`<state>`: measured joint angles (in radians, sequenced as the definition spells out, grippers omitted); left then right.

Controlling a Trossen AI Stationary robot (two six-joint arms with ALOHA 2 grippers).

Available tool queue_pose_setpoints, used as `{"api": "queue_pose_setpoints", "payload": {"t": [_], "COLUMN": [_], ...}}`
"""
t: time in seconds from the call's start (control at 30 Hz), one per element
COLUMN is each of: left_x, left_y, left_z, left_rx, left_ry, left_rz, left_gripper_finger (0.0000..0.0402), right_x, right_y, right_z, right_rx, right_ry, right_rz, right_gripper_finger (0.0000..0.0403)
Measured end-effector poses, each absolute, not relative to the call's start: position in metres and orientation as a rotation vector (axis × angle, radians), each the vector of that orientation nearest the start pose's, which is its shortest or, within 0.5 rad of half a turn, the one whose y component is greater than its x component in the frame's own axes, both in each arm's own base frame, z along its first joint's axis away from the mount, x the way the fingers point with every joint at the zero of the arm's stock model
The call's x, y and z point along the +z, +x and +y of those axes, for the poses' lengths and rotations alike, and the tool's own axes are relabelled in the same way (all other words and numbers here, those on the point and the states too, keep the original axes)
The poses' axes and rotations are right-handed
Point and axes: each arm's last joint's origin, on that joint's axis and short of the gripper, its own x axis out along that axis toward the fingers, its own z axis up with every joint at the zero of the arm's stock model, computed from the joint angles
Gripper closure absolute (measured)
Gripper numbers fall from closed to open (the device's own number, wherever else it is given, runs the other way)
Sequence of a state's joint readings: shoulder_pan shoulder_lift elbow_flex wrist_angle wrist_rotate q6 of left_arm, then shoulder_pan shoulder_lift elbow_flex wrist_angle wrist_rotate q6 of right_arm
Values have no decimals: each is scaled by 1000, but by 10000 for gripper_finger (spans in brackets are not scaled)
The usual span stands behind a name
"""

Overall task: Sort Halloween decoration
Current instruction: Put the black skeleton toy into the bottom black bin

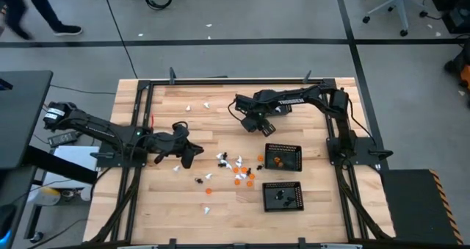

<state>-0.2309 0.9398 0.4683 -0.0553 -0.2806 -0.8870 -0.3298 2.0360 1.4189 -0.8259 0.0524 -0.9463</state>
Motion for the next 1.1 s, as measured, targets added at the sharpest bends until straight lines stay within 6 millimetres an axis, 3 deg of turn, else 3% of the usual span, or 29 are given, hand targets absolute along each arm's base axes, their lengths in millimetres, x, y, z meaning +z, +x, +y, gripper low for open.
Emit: {"api": "queue_pose_setpoints", "payload": {"t": [0.6,1.0,1.1], "left_x": [210,210,210], "left_y": [188,188,188], "left_z": [-41,-41,-41], "left_rx": [250,251,251], "left_ry": [-732,-731,-731], "left_rz": [465,465,465], "left_gripper_finger": [333,333,333], "right_x": [148,148,149], "right_y": [357,360,361], "right_z": [-133,-130,-123], "right_rx": [349,336,299], "right_ry": [-574,-541,-485], "right_rz": [1528,1501,1512], "right_gripper_finger": [276,375,375]}}
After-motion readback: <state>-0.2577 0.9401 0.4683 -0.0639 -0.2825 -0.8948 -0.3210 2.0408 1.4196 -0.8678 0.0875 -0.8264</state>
